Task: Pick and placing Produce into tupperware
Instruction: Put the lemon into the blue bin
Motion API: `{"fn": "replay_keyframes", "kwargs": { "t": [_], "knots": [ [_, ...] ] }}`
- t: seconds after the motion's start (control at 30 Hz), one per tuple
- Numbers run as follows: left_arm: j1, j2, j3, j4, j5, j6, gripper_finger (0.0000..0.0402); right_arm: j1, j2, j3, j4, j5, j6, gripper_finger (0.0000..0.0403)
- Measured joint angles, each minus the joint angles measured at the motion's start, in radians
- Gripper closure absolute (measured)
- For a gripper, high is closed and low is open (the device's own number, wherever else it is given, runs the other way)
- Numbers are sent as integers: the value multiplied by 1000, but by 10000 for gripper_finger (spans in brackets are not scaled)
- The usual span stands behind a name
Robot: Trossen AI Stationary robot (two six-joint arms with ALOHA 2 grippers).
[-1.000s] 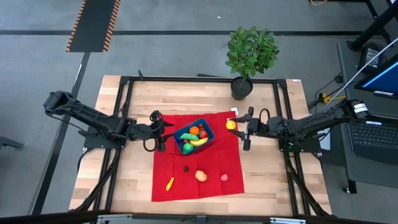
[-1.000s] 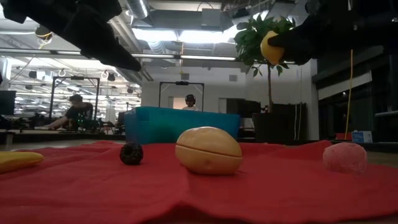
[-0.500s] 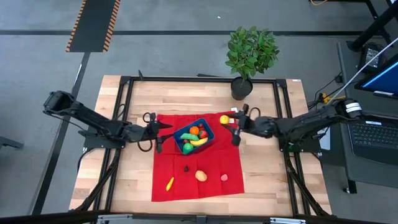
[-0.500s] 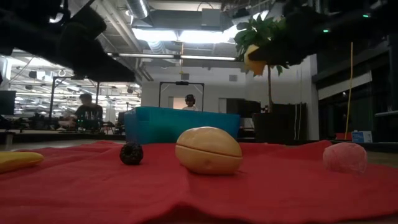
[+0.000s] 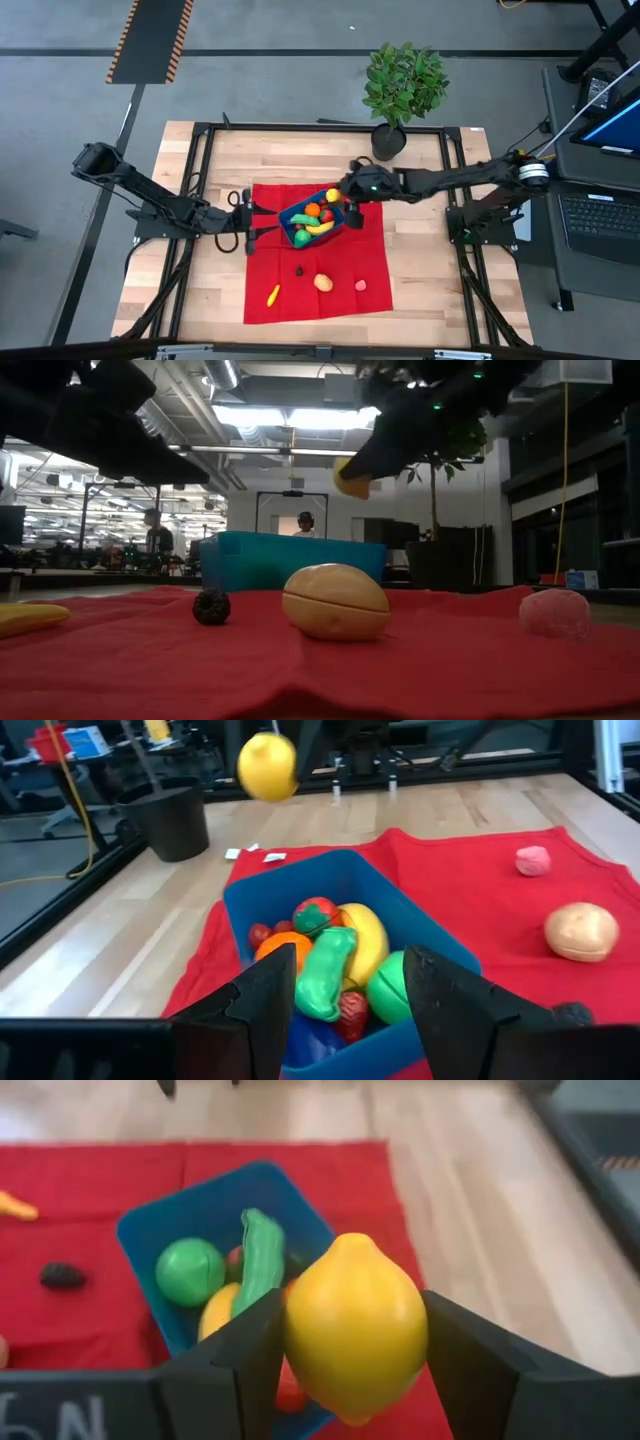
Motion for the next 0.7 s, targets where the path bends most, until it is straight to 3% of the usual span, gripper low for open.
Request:
{"fn": "replay_keyframes", "kwargs": {
  "t": [0.17,0.43,0.7],
  "knots": [
    [-29,0,0,-6,0,1,223,-17,126,174,-160,-61,-27,195],
    [-62,0,0,-25,0,1,223,-19,321,423,-406,-65,-22,195],
    [-84,0,-1,-35,0,1,223,-21,414,505,-526,-5,-18,195]
  ]
}}
